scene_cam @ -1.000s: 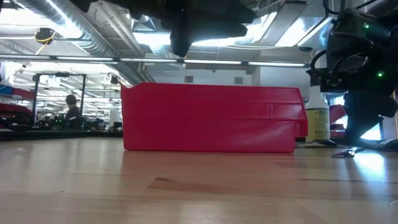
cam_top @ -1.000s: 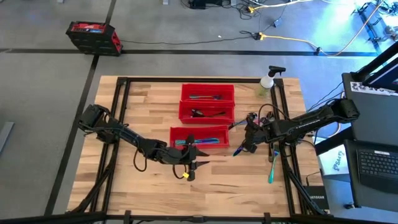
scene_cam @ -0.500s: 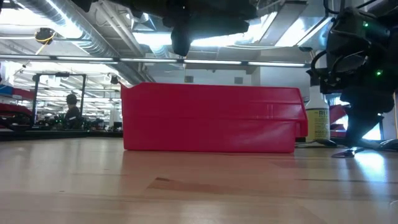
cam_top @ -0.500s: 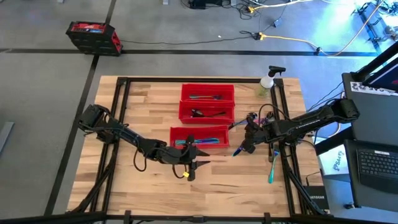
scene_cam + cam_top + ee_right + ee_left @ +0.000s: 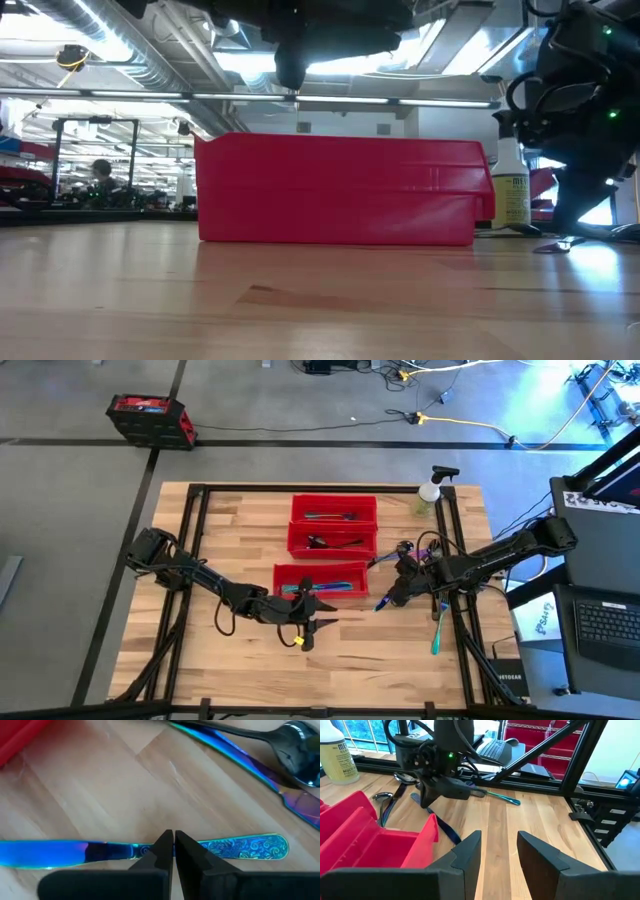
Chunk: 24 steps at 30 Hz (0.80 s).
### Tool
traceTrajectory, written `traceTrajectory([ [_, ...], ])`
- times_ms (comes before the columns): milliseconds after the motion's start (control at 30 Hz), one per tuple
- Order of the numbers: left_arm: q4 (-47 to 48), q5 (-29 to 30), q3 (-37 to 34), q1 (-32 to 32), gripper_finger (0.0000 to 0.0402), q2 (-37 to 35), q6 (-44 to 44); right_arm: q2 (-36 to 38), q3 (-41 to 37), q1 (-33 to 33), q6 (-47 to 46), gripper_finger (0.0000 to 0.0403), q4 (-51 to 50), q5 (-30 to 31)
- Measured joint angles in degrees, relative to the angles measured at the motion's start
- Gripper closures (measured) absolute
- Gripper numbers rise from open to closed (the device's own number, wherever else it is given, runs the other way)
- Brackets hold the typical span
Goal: Sort silverware
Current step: Put the purple table knife into the bottom red bin
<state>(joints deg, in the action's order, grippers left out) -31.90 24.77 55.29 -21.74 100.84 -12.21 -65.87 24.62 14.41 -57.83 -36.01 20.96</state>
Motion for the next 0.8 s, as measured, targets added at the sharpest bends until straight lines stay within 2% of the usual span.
traceTrajectory([
  [267, -0.5, 0.0, 0.0, 0.0, 0.0288, 0.0, 0.0, -0.3, 0.0, -0.2, -4.3, 0.0402, 0.0, 0.3],
  [533, -0.4, 0.0, 0.0, 0.0, 0.0288, 0.0, 0.0, -7.0, 0.5, -0.1, -6.5, 0.0403, 0.8, -1.2],
  [800, -0.3, 0.0, 0.0, 0.0, 0.0288, 0.0, -0.8, -7.9, 1.8, -0.1, -6.4, 0.0403, 2.5, -2.1],
])
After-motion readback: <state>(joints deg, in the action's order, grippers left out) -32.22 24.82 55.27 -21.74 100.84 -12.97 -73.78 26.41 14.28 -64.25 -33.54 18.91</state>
